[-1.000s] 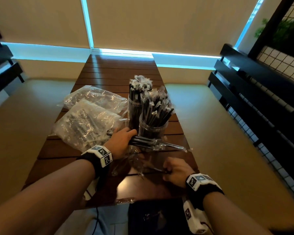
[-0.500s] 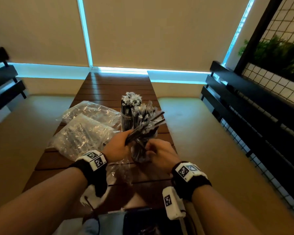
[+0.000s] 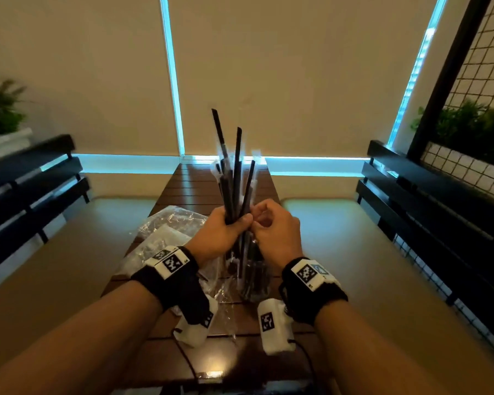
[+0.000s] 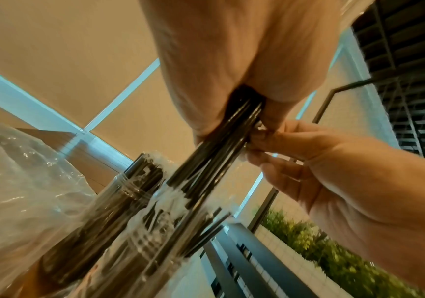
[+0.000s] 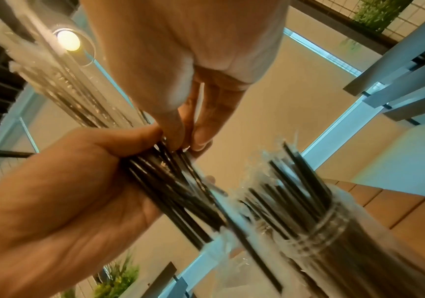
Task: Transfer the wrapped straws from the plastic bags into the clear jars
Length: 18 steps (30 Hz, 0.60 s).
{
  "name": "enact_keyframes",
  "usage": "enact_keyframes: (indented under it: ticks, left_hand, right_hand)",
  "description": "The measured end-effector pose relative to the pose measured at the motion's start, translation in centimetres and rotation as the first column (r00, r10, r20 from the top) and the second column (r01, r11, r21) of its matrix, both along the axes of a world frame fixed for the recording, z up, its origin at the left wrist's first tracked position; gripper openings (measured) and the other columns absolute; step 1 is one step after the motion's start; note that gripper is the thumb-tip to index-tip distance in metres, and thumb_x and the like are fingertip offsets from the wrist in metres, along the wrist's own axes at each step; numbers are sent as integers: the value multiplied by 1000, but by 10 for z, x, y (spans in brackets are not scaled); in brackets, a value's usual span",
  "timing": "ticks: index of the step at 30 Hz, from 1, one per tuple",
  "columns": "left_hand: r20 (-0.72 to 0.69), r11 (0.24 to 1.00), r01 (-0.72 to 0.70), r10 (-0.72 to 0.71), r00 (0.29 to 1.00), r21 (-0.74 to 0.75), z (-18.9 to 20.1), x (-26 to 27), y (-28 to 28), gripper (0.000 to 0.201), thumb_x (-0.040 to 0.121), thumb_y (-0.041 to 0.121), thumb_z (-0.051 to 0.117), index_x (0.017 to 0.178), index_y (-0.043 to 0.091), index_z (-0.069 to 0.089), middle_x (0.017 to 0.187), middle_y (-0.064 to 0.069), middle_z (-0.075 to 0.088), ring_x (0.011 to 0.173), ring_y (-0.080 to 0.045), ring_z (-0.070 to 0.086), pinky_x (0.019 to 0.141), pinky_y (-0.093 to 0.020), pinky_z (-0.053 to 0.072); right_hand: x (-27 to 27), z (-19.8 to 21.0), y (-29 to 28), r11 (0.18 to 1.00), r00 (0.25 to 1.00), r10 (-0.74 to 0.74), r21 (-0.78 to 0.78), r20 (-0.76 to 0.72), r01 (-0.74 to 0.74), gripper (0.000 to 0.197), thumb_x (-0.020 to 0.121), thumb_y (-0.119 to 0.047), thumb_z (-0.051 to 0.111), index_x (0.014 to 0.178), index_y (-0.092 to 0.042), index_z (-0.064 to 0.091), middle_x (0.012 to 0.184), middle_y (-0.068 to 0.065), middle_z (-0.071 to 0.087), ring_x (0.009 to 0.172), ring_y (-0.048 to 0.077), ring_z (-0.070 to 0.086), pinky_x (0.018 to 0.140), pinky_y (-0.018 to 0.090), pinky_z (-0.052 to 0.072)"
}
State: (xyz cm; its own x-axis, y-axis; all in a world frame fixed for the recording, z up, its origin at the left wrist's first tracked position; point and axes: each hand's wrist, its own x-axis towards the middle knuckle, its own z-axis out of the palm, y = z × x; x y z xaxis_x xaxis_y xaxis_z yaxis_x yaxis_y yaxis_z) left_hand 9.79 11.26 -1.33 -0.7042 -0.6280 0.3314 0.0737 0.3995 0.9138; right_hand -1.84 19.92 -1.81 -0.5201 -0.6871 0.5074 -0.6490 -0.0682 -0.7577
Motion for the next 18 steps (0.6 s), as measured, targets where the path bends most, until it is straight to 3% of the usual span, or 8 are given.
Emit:
enact_keyframes:
  ticks: [3,6,8,11,14,16,18]
  left_hand:
    - [-61,997,-76,77,995,23,16,4,-6,18,100,16,56,107,4,67,105,-17,72,103,-31,68,94,-47,54]
    - [-97,986,-167,169,981,29,31,11,-11,16,101,11,52,102,4,66,96,-11,72,95,-24,70,88,-41,57]
    - [-123,979,-202,203,971,21,41,14,-13,16,101,11,51,99,9,67,93,-5,72,94,-19,70,87,-40,57]
    - [-178,969,-239,245,953,57,53,14,-16,15,100,12,53,97,15,68,90,0,72,93,-15,70,87,-38,57]
    - [-236,962,-268,273,933,55,62,12,-18,16,100,15,54,94,15,68,87,-2,70,90,-19,68,87,-41,56]
    - [-298,948,-297,317,901,111,67,13,-23,16,100,16,54,88,16,65,82,-1,68,87,-17,67,89,-40,53]
    - [-344,926,-325,374,861,192,71,15,-31,13,100,18,55,90,18,63,82,2,66,87,-15,66,95,-42,51]
  right_hand:
    - [4,9,-11,993,992,109,-52,65,-106,25,84,-12,64,97,-31,72,82,-11,74,78,1,68,78,30,58]
    - [14,16,-19,973,967,230,-52,108,-225,41,86,-14,63,121,-36,65,100,-15,73,95,-4,66,89,31,57]
    - [25,19,-22,965,969,243,-115,50,-236,48,83,-17,70,126,-36,59,109,-16,66,101,-5,61,89,24,54]
    - [42,21,-30,968,977,189,-150,-97,-202,72,76,-21,77,137,-35,42,122,-9,48,105,-5,49,82,9,41]
    - [52,17,-42,982,979,118,-124,-166,-139,89,73,-24,78,144,-38,26,130,-8,37,116,7,45,89,21,40]
    - [55,14,-49,986,989,104,-120,-109,-117,93,72,-22,79,144,-36,22,134,-6,33,121,12,43,95,27,42]
    - [51,9,-56,1000,999,21,-22,-35,-22,92,73,-23,80,144,-30,21,140,-1,30,126,17,40,98,28,38]
